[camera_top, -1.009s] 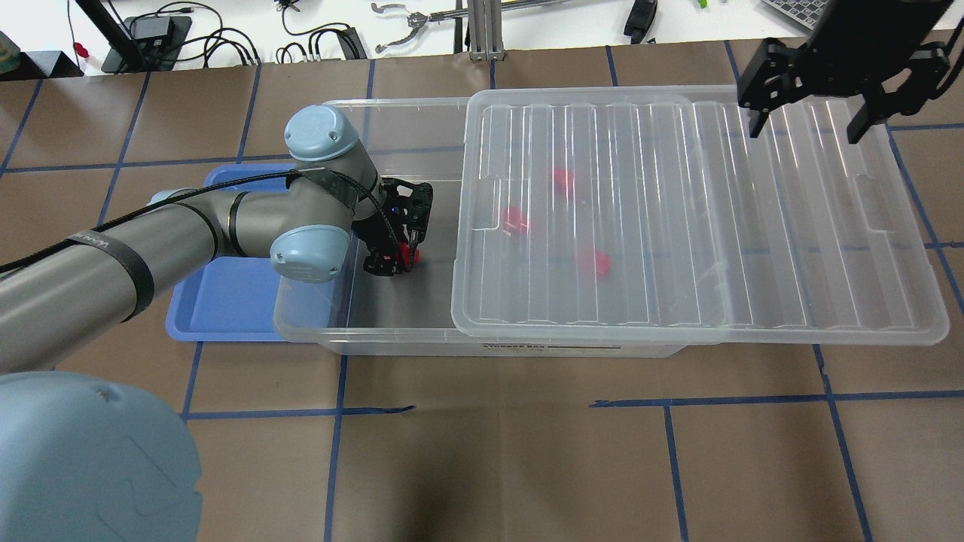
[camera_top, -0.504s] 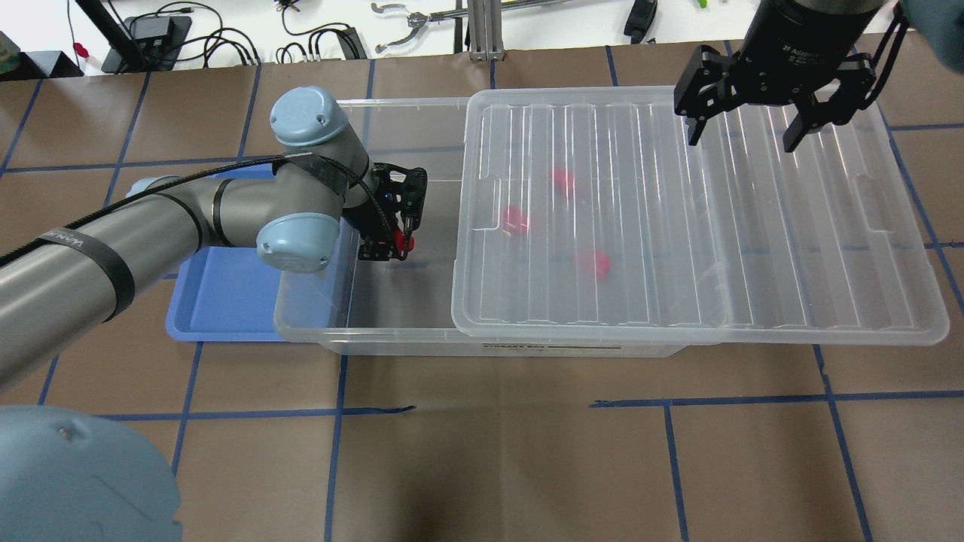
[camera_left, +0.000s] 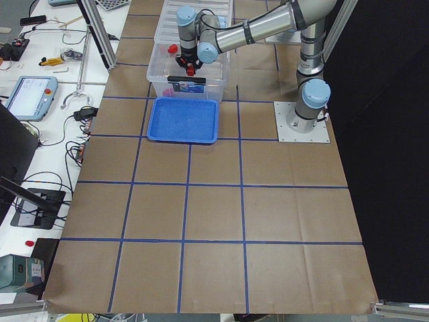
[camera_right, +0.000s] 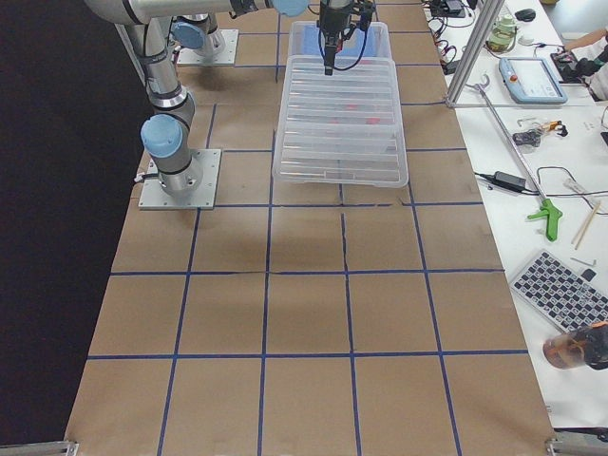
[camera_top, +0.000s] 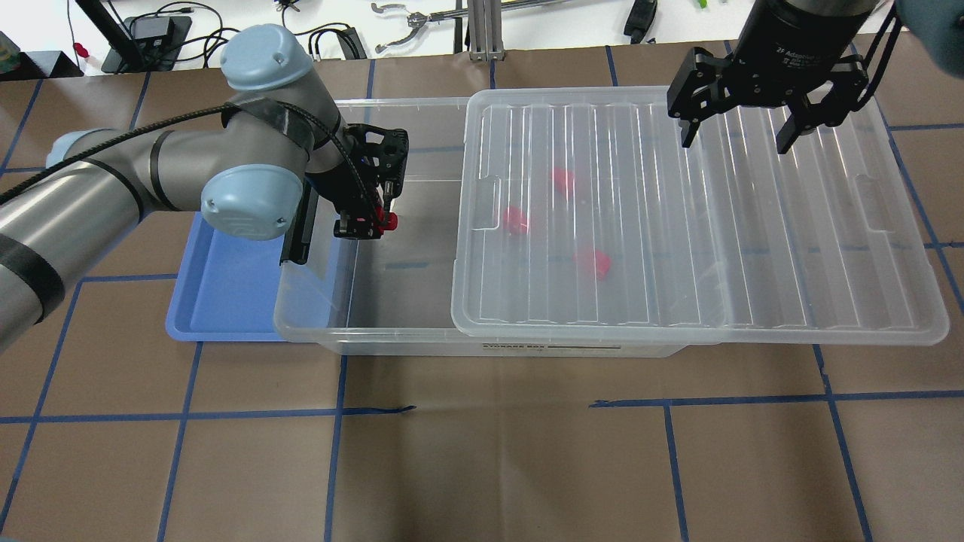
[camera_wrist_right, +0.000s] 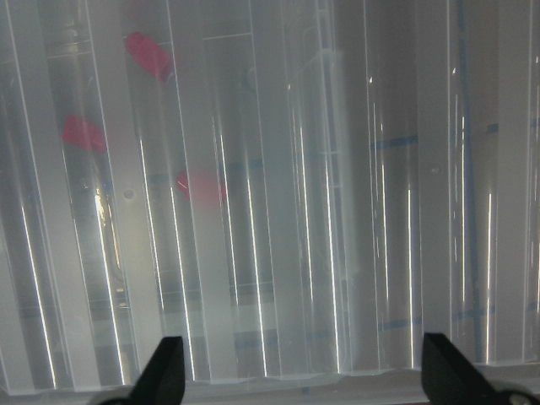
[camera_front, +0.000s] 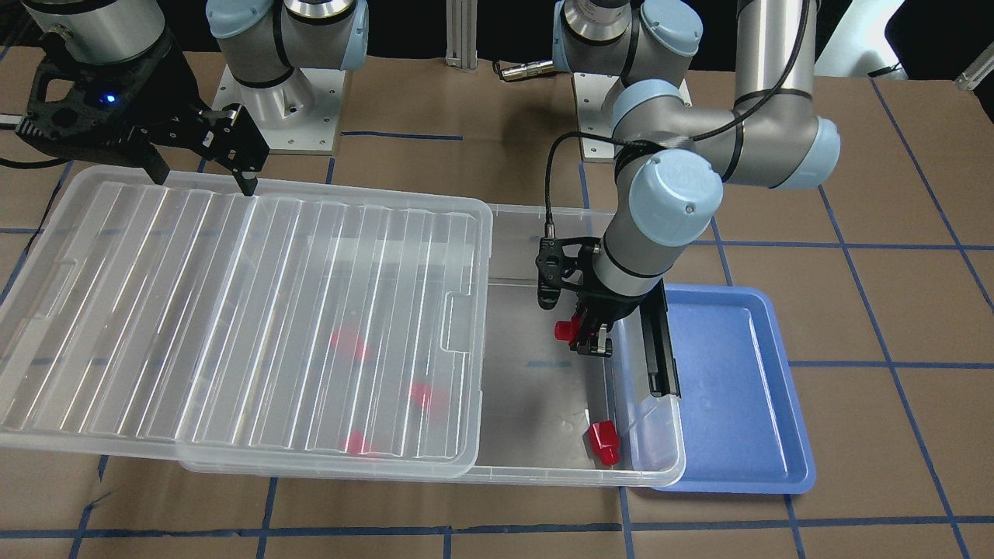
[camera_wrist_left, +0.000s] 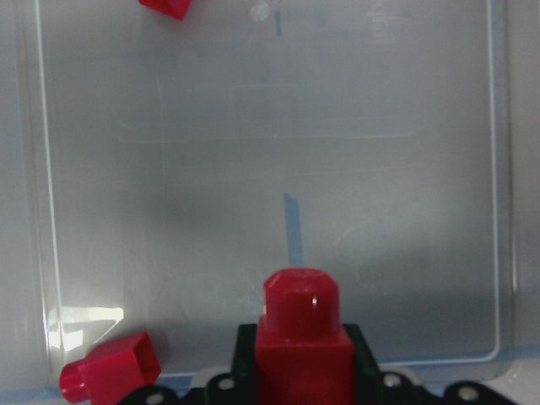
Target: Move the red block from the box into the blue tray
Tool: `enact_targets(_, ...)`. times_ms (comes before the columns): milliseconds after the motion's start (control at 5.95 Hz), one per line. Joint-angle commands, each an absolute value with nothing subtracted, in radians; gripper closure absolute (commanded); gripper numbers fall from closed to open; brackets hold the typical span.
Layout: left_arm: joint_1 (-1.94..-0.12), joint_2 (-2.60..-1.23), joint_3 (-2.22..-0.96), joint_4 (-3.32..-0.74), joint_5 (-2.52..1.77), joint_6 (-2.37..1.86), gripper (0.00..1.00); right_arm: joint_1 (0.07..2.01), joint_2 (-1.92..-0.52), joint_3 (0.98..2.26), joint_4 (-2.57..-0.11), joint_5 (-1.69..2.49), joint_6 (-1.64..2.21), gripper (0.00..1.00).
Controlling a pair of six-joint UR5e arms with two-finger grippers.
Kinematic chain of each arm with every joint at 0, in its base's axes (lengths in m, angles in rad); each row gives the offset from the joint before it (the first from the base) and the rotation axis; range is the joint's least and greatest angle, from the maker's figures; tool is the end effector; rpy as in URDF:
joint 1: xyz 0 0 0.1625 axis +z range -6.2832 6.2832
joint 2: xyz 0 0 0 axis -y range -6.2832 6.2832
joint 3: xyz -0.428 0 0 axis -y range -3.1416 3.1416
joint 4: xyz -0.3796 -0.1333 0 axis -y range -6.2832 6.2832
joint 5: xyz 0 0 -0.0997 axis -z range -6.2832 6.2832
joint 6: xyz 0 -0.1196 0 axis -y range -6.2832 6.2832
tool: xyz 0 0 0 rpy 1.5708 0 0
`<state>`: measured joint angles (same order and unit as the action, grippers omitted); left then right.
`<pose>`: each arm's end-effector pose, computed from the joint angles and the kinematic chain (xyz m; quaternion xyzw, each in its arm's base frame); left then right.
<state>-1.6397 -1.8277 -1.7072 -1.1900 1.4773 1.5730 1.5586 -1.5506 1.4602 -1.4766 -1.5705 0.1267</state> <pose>-0.1825 -0.5463 0.3107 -0.7308 -0.6810 0.0274 0.0384 0.1274 -0.4875 0.5047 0.0694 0.9976 0.0019 0.0000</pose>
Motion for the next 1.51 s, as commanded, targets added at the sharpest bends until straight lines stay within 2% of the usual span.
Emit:
enact_targets(0,-1.553,-1.741,-1.655,-1.330,1.486,1.581,0.93,1.559,-1.546,1.460,-1.479,-1.571,0.127,0.00)
enact_targets(673,-1.309,-1.766,-1.646,-1.353,1.537,1.809,0.93,1.513,-1.540,1.466,-1.485,-1.624,-0.019,0.00)
enact_targets(841,-1.271,-1.781,-1.670,-1.339,1.551,1.848,0.93,1.431,-1.540,1.474,-1.485,-1.644,-0.105,0.00)
enact_targets(1345,-1.266,-1.958,-1.697,-1.165,1.542,1.904,0.93,1.176,-1.497,1.476,-1.508,-1.641,-0.392,0.00)
